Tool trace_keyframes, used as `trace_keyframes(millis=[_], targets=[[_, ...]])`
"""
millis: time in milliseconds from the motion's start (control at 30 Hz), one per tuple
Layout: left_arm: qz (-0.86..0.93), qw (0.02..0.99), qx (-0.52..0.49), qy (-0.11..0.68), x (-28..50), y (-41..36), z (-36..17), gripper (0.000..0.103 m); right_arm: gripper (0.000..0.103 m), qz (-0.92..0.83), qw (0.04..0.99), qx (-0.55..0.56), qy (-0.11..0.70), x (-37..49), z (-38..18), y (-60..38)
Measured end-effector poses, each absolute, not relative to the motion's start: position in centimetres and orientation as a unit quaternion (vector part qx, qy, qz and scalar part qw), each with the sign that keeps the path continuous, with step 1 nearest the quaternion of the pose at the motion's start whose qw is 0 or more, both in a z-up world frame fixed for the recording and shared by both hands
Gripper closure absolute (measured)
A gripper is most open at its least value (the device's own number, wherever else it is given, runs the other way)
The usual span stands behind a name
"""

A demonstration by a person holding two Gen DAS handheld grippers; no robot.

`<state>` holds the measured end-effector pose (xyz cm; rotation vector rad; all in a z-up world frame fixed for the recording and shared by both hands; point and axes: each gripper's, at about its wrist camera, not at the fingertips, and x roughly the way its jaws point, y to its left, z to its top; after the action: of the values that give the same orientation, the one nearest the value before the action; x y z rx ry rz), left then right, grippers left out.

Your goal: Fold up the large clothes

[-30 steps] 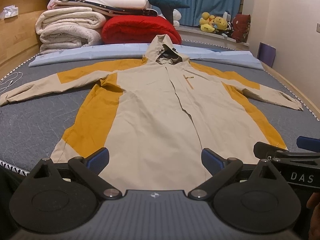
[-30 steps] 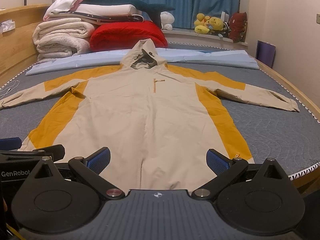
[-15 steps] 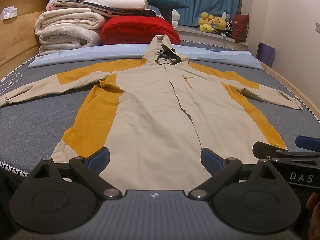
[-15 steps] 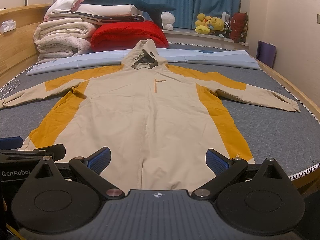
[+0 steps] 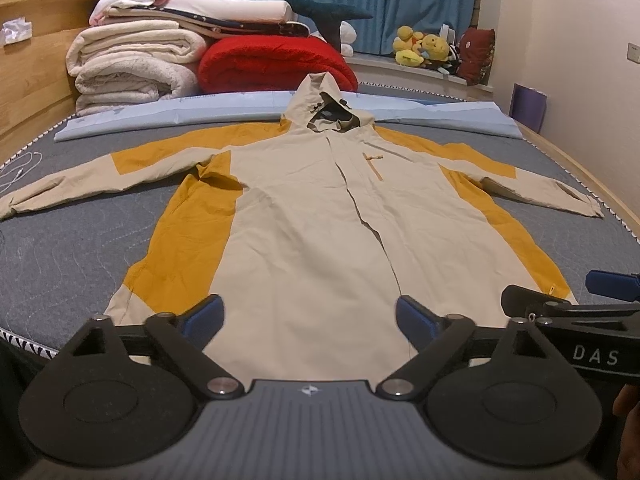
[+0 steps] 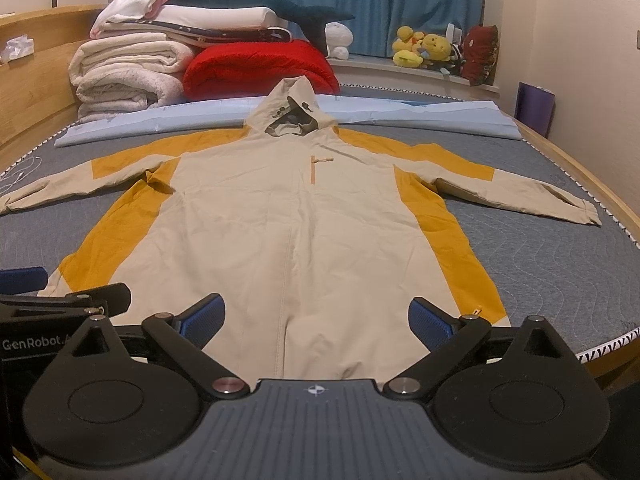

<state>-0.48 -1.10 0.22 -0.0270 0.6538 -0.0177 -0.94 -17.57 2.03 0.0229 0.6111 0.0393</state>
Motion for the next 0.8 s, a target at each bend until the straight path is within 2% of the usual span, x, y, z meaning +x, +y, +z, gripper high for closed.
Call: trace_keyframes(millis=[133,200,333,433,633,800], targets=[[-0.016,0.946,-0.014,0.325,-0.5,-1.0,0.2,0.028,0.011,0.020,0.953,0.012,0.301,-0.9,2.0,-17.5],[-0.021,0.946,-0.010,0.322,-0.6,-0.9,0.4,0.039,0.017,0.020,0.953,0.015,0.302,-0.8,2.0,-17.5],[-0.036,0.951,0.003,0.307,-0.5,-0.8,1.5,0.053,0.036,0.022,0.952,0.030,0.305,-0.6,2.1,-17.9],[-0.038,0.952,0.004,0.303,0.4,-0.6,3.6,0.053,0.044,0.020,0.953,0.044,0.300,-0.5,2.5,-18.4],[-0.050,0.971,0.027,0.233,2.7,-1.2,6.9,0.052,0.044,0.002,0.961,0.065,0.267,0.0,3.9,-19.4],[-0.051,0.969,0.030,0.239,7.9,-0.7,6.5,0.052,0.044,-0.013,0.971,0.055,0.232,0.5,5.3,-20.2]])
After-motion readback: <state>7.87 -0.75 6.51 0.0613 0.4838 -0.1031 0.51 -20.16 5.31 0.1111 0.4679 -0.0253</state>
